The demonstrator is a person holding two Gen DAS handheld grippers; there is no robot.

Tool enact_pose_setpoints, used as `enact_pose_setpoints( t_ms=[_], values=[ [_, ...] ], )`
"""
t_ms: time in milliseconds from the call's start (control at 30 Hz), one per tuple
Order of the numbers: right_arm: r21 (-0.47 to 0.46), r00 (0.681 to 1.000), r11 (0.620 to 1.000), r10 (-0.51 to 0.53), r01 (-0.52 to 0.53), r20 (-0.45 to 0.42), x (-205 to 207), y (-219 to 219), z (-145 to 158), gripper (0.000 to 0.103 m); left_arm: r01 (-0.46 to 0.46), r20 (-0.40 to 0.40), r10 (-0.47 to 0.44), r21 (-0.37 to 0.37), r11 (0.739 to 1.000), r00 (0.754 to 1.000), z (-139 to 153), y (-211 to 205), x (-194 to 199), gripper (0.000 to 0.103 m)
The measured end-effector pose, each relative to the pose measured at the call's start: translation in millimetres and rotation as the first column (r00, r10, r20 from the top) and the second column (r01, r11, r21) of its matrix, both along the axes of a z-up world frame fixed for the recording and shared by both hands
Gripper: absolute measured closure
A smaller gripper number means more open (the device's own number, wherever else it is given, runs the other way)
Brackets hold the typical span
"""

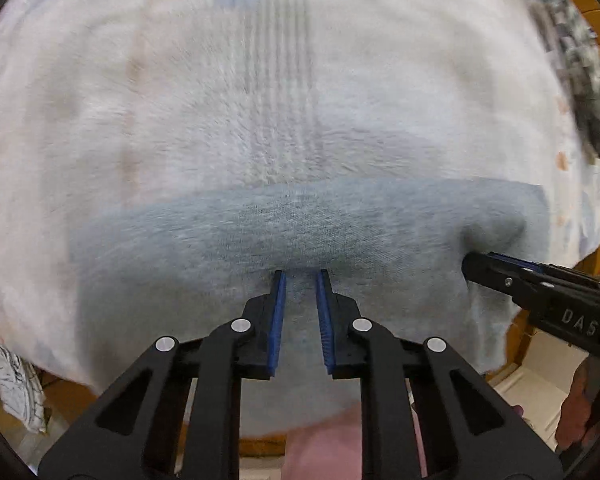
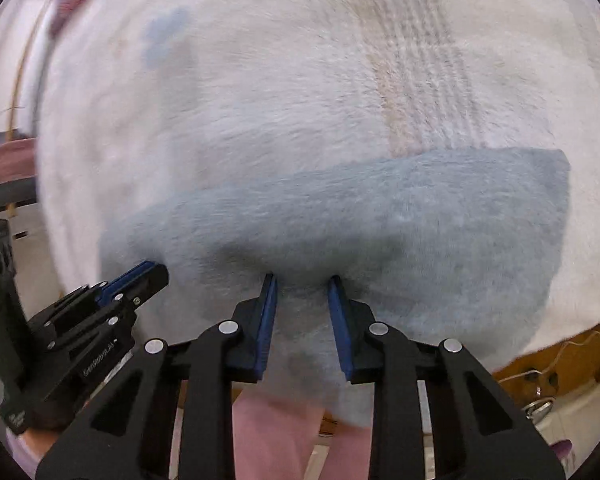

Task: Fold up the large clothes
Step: 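Lift the hem and fold it over toward the hood with both tools, then press the folded edge flat with both tools and open them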

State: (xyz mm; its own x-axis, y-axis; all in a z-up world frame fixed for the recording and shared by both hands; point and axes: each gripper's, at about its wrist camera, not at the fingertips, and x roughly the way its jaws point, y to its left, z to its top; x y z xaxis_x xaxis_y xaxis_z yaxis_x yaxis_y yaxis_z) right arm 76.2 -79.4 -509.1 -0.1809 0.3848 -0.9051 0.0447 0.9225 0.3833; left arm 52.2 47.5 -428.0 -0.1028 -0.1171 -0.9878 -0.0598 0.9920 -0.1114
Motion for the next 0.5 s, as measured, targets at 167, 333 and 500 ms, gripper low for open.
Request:
enact_pose_setpoints(
  t_ms=[167,333,500],
  values=[
    [-0.095,0.999,0.995,-0.003,-0.002,-0.047,13,17,-27,0.076,-0.015,-0.06,0.014,-0.023,1.0,0.998,-34,2,22,0.087],
    [-0.122,0.988,0.992,-0.054,0.036,-0.147,22,14,-16,0.073,0.023,-0.114,-0.031,-0.068,0.997,0.993,-22,10,31,0.088],
    [-0.086,0.992,0.992,0.085,-0.093,-0.088,38,45,24,0.063,-0.004,-0.112,0.009,0.049,0.999,0.994,5,43,33,0.088]
  ],
)
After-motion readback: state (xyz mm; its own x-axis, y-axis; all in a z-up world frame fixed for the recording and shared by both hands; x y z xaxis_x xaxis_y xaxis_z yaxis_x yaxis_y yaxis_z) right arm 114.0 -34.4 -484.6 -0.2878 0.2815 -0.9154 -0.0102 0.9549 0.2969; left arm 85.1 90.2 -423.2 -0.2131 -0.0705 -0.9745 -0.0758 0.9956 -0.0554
